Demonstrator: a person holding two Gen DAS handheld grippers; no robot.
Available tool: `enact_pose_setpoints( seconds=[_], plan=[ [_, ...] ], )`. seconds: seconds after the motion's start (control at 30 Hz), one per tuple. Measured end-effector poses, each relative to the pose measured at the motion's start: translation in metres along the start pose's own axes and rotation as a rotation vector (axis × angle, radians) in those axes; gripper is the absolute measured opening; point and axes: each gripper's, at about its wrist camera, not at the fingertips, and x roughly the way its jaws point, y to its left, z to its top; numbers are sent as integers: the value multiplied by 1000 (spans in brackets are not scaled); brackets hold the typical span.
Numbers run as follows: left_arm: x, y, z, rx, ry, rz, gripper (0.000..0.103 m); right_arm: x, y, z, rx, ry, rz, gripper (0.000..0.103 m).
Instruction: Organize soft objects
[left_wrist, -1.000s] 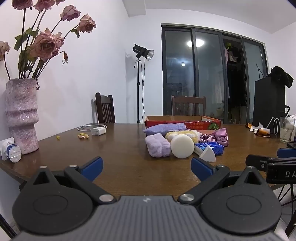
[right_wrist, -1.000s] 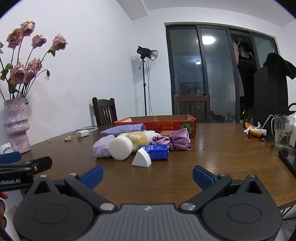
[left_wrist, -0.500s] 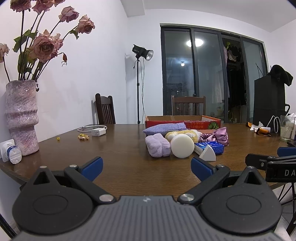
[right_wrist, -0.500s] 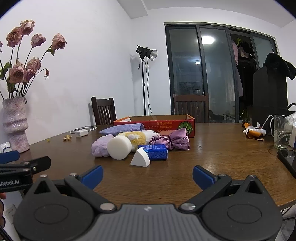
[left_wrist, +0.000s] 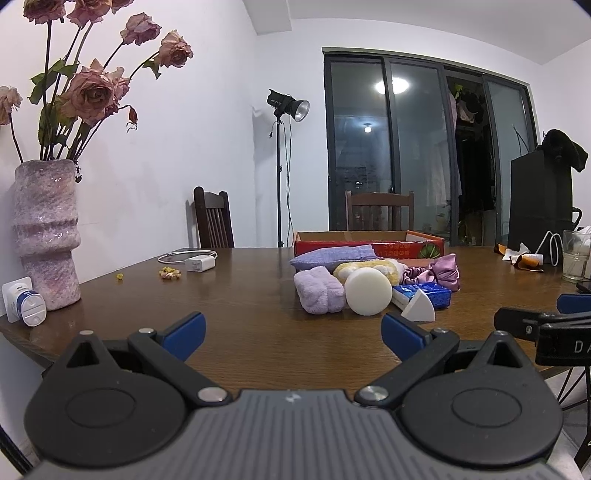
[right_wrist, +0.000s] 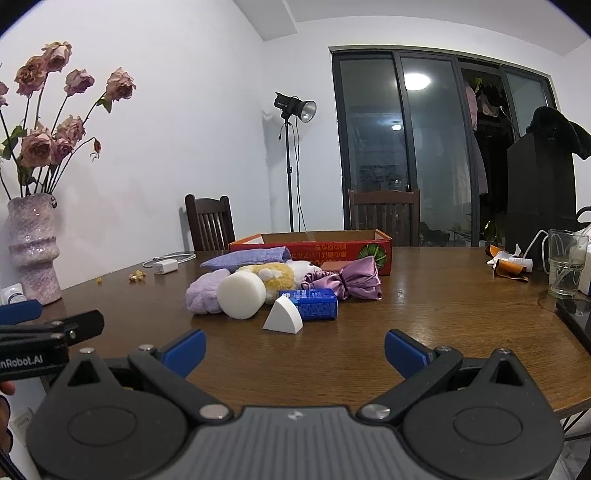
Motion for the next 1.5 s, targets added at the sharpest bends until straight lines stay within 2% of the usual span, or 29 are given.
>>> enact_pose_setpoints(
  seconds=[1.5],
  plan=[
    [0,1,0,1,4,6,103,0,0,-1,7,8,12,103]
  ],
)
